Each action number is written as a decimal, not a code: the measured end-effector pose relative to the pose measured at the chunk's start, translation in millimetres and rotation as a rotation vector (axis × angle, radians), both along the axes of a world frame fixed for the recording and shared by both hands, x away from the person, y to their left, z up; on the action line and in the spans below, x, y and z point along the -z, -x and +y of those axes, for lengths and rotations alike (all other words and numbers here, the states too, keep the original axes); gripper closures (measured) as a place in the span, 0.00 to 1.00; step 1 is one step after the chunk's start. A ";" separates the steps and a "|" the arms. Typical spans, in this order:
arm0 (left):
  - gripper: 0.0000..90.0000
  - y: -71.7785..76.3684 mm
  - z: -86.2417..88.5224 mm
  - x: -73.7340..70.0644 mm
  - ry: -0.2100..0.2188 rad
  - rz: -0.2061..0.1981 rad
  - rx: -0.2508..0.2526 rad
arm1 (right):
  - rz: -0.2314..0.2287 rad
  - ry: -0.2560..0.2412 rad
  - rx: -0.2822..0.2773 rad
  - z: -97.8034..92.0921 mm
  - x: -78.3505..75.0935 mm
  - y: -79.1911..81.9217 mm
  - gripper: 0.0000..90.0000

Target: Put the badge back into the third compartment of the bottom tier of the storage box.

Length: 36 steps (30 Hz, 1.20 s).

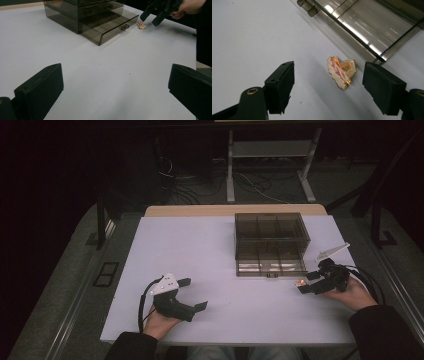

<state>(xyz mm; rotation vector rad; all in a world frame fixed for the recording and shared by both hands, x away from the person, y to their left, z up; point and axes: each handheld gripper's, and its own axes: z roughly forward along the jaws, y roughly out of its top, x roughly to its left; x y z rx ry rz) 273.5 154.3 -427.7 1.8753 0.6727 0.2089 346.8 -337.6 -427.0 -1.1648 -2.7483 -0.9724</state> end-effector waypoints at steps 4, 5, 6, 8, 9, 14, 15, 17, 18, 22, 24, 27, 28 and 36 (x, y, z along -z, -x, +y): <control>0.00 0.4 -0.5 0.1 0.000 0.002 0.000 | 0.002 0.014 0.001 0.9 2.5 -1.7 0.35; 0.00 0.2 -0.5 0.2 0.000 0.002 0.001 | 0.003 0.016 0.002 1.2 3.1 -2.1 0.36; 0.00 0.0 -0.5 0.3 0.000 0.004 0.003 | 0.001 0.025 0.003 2.1 4.6 -2.9 0.36; 0.00 -0.2 -0.4 0.3 0.001 0.005 0.004 | 0.002 0.035 0.000 3.4 6.2 -3.6 0.38; 0.00 -0.2 -0.3 0.3 0.003 0.004 0.003 | 0.004 0.038 -0.002 4.2 7.0 -4.0 0.39; 0.00 -0.2 0.0 0.1 0.006 0.004 0.001 | -0.002 0.048 -0.009 6.5 9.2 -5.8 0.42; 0.00 -0.2 -0.1 0.1 0.006 0.004 0.002 | -0.005 0.048 -0.007 6.8 9.1 -6.1 0.43; 0.00 -0.2 0.0 0.1 0.005 0.004 0.002 | -0.010 0.048 -0.007 7.3 9.4 -6.8 0.45; 0.00 -0.2 0.0 0.1 0.005 0.004 0.002 | -0.014 0.049 -0.007 7.4 9.5 -7.1 0.46; 0.00 -0.2 0.0 0.1 0.004 0.005 0.001 | -0.035 0.058 0.014 7.3 9.6 -7.7 0.55; 0.00 -0.3 0.0 0.3 0.005 0.006 0.000 | -0.051 0.069 0.019 8.1 9.7 -7.5 0.60; 0.00 -0.1 0.1 0.2 0.008 0.008 -0.004 | -0.058 0.074 0.023 8.8 9.6 -7.7 0.65; 0.00 -0.1 0.1 0.3 0.008 0.008 -0.004 | -0.062 0.075 0.025 9.2 9.7 -7.9 0.67; 0.00 -0.2 -0.1 0.6 0.006 0.010 -0.007 | -0.089 0.105 0.040 11.5 2.5 -3.0 0.84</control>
